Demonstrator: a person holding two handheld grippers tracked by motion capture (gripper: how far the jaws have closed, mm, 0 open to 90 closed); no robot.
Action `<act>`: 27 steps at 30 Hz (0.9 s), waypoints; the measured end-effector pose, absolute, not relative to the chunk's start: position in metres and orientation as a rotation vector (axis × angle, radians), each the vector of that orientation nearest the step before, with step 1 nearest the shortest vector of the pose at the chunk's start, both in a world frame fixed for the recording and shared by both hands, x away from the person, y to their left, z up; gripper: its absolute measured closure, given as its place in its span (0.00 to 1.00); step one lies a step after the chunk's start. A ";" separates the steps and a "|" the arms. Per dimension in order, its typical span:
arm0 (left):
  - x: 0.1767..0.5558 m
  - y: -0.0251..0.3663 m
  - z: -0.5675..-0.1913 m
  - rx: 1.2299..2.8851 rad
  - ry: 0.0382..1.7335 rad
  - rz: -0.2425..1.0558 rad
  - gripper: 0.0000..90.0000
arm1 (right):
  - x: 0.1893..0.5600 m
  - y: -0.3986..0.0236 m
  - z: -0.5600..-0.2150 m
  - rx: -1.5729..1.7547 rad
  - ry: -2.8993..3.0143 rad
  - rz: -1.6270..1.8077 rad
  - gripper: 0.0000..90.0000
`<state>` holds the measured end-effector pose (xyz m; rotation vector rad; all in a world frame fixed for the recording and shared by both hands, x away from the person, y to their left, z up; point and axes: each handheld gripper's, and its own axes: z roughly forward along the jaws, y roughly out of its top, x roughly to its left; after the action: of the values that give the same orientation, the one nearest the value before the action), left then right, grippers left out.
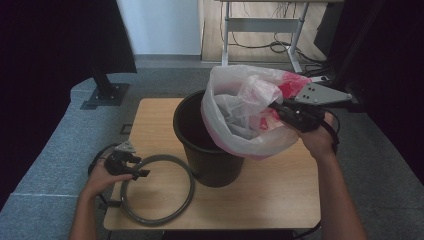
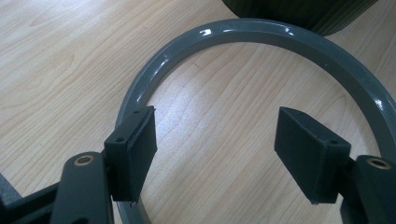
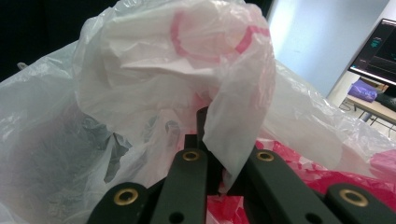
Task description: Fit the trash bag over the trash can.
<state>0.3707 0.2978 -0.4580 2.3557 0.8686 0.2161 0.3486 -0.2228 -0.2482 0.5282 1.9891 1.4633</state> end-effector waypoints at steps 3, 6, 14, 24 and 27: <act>0.371 0.298 -0.458 2.357 0.868 0.217 0.33 | 0.350 -0.219 -0.247 0.520 1.992 1.461 0.98; 0.370 0.299 -0.458 2.356 0.870 0.218 0.33 | 0.351 -0.210 -0.245 0.502 2.004 1.452 0.98; 0.371 0.299 -0.458 2.357 0.870 0.218 0.33 | 0.356 -0.194 -0.241 0.474 2.023 1.437 0.98; 0.370 0.300 -0.458 2.351 0.873 0.216 0.33 | 0.360 -0.179 -0.240 0.457 2.034 1.439 0.98; 0.370 0.301 -0.458 2.354 0.874 0.217 0.33 | 0.362 -0.174 -0.240 0.453 2.041 1.435 0.98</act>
<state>0.3704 0.3008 -0.4578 2.3541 0.8739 0.2174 0.3622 -0.1739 -0.2402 0.4528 2.0409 1.4346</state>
